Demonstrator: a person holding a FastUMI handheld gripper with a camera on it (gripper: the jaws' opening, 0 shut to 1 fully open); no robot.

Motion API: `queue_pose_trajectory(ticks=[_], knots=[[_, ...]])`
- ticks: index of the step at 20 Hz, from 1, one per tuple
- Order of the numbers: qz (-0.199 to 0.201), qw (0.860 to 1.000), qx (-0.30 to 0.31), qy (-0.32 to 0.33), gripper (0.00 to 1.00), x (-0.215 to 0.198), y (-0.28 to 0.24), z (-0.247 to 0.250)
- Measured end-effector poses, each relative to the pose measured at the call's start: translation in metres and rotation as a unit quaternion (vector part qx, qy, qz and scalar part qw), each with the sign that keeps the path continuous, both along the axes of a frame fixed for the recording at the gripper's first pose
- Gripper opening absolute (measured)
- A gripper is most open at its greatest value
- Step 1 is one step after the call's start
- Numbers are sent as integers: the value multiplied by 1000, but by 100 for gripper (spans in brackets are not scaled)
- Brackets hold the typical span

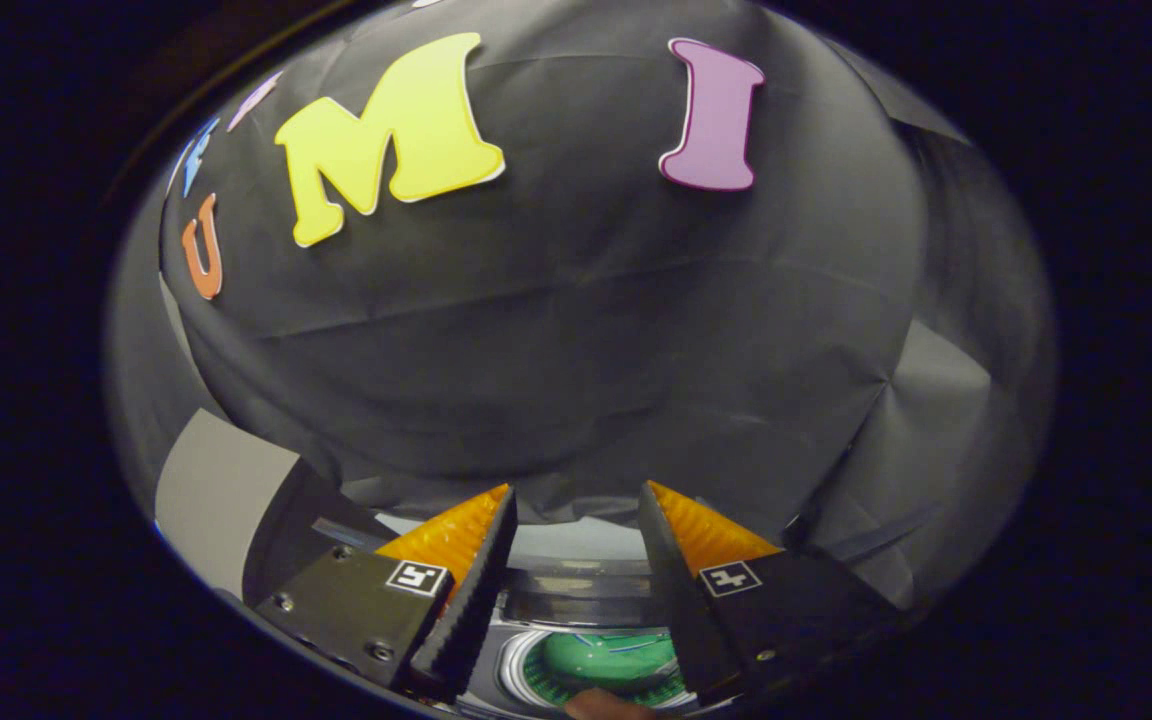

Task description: Put the clothes into the washing machine and then close the washing machine lid.

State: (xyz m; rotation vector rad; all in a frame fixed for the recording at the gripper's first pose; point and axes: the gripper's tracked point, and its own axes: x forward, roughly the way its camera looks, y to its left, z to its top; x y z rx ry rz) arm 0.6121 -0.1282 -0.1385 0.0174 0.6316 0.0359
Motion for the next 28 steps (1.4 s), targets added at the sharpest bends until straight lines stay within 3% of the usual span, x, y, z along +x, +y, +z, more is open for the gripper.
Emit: queue_pose_trajectory(ticks=[12,28], knots=[[-13,1000,-6,-8,78,-30,0,-2],[-29,999,-21,8,78,-100,0,-19]])
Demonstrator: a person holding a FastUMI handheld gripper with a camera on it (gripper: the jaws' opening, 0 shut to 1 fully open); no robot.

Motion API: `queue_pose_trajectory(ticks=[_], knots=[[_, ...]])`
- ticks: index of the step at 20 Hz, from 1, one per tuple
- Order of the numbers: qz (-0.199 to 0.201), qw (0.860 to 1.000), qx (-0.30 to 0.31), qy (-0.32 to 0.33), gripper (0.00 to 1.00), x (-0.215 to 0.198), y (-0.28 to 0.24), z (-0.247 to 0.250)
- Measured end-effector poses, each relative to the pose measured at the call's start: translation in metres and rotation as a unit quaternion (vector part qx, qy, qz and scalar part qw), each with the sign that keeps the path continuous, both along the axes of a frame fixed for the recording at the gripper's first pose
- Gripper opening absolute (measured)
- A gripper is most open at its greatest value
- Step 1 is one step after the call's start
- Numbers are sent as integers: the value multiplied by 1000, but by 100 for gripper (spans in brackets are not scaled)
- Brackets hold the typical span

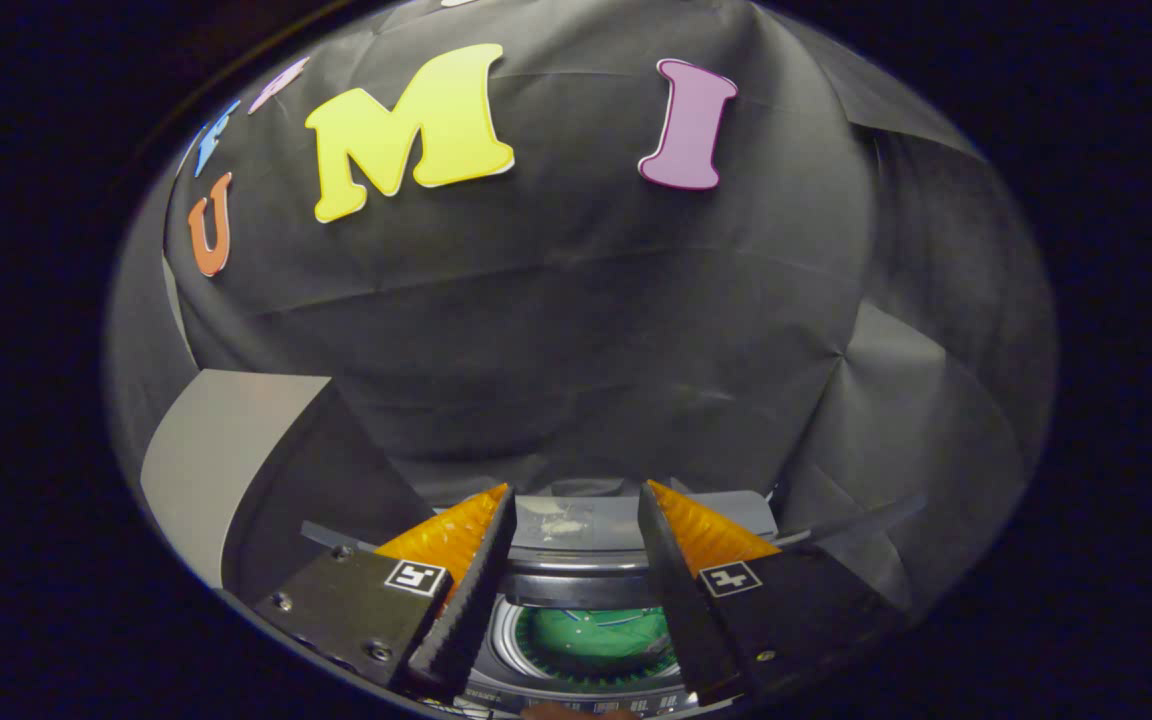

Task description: Put the clothes into the washing machine and then close the washing machine lid.

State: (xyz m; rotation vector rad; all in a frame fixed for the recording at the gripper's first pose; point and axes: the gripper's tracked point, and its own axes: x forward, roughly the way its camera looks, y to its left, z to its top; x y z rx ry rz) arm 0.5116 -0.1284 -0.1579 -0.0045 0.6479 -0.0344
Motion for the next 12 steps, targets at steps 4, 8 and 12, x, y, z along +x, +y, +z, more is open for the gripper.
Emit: queue_pose_trajectory(ticks=[4,8,12], knots=[[-8,1000,0,15,78,-22,0,-10],[-11,999,-4,50,78,-58,2,-30],[-16,998,11,65,78,-93,9,-40]])
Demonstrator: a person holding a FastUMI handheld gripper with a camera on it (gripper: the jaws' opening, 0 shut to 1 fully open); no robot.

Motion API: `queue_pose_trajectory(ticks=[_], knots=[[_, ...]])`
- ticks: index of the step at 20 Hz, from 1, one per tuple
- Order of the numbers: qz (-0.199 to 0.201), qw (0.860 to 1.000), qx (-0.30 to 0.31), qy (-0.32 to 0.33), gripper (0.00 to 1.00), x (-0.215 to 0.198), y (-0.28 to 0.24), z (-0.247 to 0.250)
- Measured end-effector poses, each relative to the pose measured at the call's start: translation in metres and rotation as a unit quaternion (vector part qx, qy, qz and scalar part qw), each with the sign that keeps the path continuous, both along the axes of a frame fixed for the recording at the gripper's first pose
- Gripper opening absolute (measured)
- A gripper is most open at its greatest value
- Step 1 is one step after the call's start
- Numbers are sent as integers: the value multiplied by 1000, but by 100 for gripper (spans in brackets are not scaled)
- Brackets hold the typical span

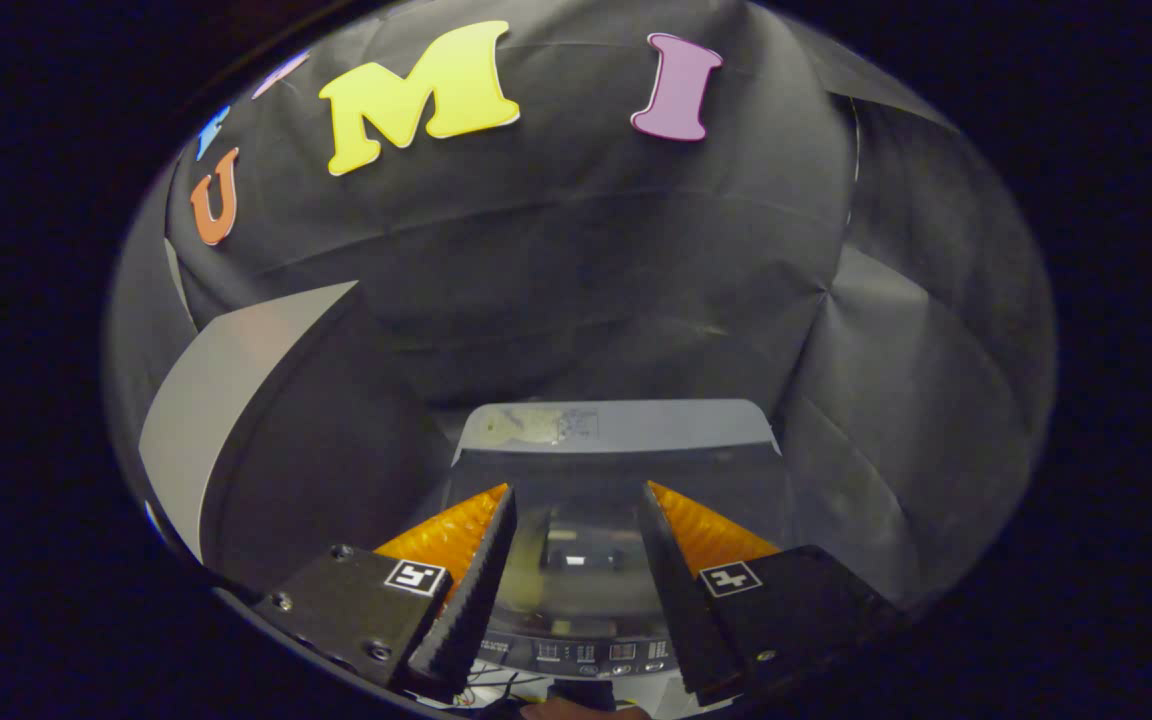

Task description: Put the clothes into the washing machine and then close the washing machine lid.

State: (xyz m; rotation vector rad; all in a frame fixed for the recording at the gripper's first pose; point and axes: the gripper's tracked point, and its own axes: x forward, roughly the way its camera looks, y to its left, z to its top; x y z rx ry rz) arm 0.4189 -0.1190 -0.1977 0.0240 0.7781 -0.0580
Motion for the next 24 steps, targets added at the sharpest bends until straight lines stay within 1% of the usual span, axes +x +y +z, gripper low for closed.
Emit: queue_pose_trajectory(ticks=[2,4,8,11,14,18,22,24], knots=[[-4,1000,2,-1,78,-17,2,5],[-7,1000,2,-14,78,-32,6,19],[-15,998,0,-63,78,-68,16,66],[-16,995,-1,-100,78,-107,26,92],[-27,992,-18,-126,78,-146,29,112],[-39,985,-31,-165,80,-191,30,144],[-30,973,-54,-221,80,-227,30,178],[-13,968,-56,-245,80,-245,34,190]])
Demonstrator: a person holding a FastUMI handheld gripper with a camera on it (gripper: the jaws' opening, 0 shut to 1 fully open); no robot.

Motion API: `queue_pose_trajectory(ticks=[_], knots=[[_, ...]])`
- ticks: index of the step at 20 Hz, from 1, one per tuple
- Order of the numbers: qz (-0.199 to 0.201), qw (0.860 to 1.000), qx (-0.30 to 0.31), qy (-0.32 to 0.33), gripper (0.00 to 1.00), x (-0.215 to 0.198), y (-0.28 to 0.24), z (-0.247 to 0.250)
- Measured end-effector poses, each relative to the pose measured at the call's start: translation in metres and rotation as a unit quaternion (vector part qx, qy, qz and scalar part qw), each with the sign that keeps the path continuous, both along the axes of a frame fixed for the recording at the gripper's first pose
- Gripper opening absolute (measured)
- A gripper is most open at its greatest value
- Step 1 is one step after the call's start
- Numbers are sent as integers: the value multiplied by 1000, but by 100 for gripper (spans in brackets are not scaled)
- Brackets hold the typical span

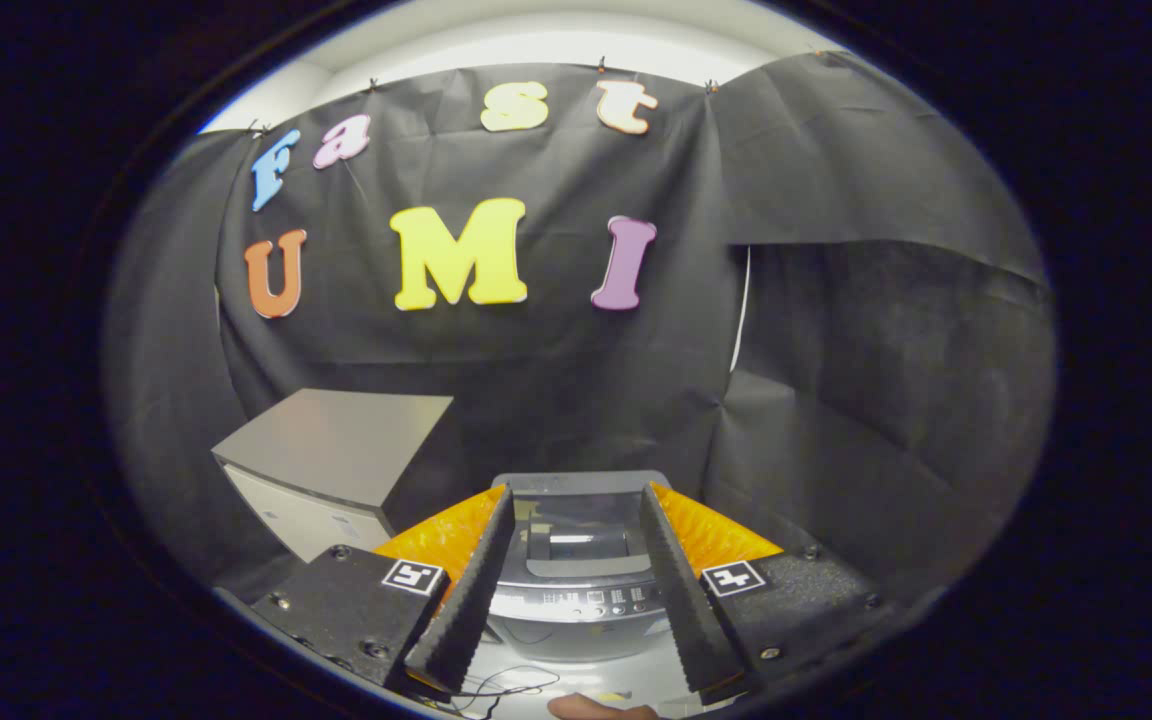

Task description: Put the clothes into the washing machine and then close the washing machine lid.

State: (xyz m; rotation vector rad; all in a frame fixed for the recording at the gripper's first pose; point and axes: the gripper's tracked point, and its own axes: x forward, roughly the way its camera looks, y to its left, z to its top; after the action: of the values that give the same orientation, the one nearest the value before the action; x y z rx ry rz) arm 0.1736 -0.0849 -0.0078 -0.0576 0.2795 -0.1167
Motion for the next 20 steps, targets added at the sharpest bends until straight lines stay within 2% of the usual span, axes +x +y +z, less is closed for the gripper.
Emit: queue_pose_trajectory(ticks=[3,8,12,16,20], knots=[[35,999,9,-7,80,-57,2,6],[43,999,-7,-32,80,-155,-39,2],[72,996,-29,-48,80,-226,-46,-13],[99,994,-41,-32,81,-273,-55,-32],[92,994,-29,-43,81,-300,-63,-28]])
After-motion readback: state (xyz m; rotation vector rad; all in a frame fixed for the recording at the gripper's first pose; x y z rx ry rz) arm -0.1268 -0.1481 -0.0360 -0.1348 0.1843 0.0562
